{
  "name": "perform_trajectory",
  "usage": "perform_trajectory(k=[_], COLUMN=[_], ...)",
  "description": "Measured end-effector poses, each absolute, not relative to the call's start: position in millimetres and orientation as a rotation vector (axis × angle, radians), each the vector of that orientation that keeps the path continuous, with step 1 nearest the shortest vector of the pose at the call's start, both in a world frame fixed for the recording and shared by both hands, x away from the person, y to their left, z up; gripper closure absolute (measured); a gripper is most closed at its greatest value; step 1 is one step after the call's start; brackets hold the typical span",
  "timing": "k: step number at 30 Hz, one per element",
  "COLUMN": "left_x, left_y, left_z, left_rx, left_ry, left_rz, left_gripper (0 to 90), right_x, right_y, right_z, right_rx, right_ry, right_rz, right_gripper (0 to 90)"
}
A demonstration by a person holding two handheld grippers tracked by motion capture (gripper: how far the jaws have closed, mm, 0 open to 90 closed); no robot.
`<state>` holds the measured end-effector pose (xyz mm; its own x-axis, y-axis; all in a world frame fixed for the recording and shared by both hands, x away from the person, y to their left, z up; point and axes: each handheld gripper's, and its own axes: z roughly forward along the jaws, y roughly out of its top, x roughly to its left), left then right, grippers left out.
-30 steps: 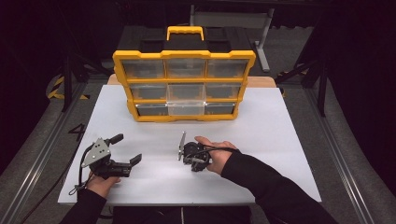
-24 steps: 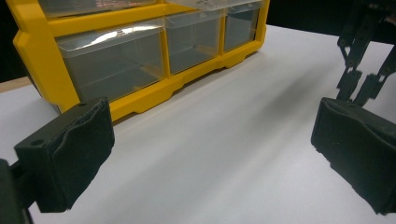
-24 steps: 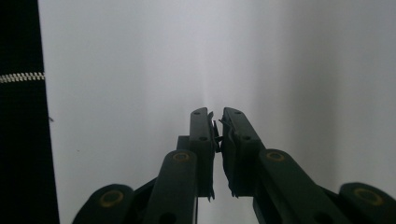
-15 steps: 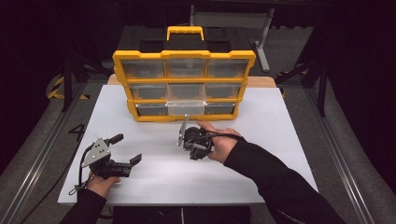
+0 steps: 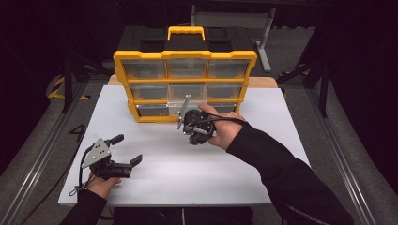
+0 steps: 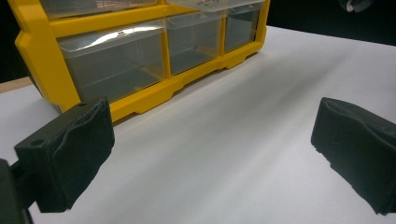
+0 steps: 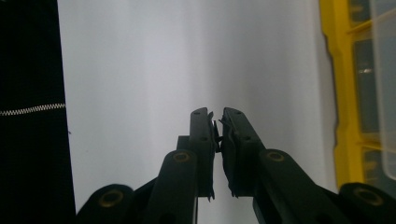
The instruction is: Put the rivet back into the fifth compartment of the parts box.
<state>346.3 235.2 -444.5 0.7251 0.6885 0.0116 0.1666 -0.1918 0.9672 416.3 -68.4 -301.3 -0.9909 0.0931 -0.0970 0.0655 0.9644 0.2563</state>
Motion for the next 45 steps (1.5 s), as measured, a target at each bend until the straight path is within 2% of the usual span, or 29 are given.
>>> perform_trajectory(k=[12, 23, 45], left_x=[346.6, 346.6, 346.8], left_y=[234.8, 235.0, 235.6], left_z=[-444.8, -444.7, -444.6], left_rx=[1.738, 1.738, 1.735], left_ry=[0.680, 0.681, 0.684], left_rz=[0.540, 0.537, 0.538], left_gripper=[0.4, 0.4, 0.4], right_x=[432.9, 450.7, 504.4], right_y=[-67.0, -61.9, -58.5], right_z=[-258.0, -231.7, -216.7], right_rx=[0.158, 0.205, 0.323], right_ry=[2.946, 2.916, 2.863], right_rz=[0.437, 0.488, 0.508], right_gripper=[82.5, 82.5, 82.6])
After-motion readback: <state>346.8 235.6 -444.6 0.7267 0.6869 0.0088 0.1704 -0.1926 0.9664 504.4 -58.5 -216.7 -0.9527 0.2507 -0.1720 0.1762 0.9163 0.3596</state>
